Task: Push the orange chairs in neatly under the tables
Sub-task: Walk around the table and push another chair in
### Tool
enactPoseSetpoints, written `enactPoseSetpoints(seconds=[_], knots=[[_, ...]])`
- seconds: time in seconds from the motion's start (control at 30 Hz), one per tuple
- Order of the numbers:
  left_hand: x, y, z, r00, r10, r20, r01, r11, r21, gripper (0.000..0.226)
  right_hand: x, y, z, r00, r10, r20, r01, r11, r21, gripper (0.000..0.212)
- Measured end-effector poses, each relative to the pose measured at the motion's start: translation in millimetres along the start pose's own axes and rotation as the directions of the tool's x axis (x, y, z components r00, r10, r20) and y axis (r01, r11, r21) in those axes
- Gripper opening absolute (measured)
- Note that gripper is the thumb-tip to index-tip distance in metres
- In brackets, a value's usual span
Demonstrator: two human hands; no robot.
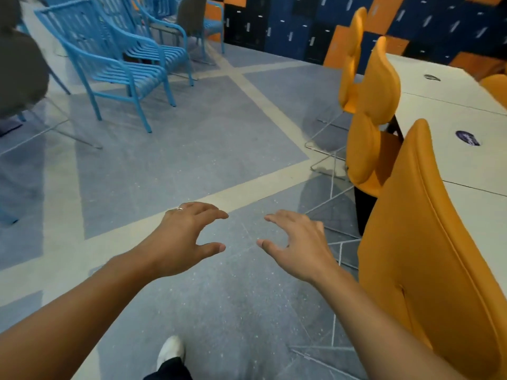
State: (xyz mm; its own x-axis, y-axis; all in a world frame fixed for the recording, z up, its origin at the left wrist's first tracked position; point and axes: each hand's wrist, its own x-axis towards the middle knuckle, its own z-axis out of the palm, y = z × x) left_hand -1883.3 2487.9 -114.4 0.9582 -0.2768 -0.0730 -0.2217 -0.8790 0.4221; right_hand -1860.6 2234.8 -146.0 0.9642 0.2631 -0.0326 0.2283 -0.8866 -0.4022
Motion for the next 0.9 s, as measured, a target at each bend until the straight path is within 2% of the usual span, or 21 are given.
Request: enactPoseSetpoints(seconds=[0.2,0.43,0.73,0.9], knots=[[58.1,-41.2,-27.3,0.974,0.220,0.050,-0.221,0.975,0.029,0.056,27.6,-21.1,-4.8,0.980,0.177,-0.089,-0.178,0.984,-0.009,0.056],[119.5,-55.4,-51.1,0.871,0.453,0.190,-0.474,0.876,0.084,0.059,41.8,-35.9,-24.0,0.925,0.307,-0.224,-0.337,0.935,-0.108,0.058],[212.3,-8.4,-45.4,0.717,0.646,0.261,-0.673,0.740,0.018,0.060,42.6,-2.1,-69.8,0.777,0.497,-0.386,-0.582,0.800,-0.144,0.059],[263.9,35.7,-36.1,0.645,0.721,0.254,-0.741,0.672,-0.026,0.059,52.0,34.0,-100.8,0.713,0.507,-0.485,-0.647,0.742,-0.176,0.061]])
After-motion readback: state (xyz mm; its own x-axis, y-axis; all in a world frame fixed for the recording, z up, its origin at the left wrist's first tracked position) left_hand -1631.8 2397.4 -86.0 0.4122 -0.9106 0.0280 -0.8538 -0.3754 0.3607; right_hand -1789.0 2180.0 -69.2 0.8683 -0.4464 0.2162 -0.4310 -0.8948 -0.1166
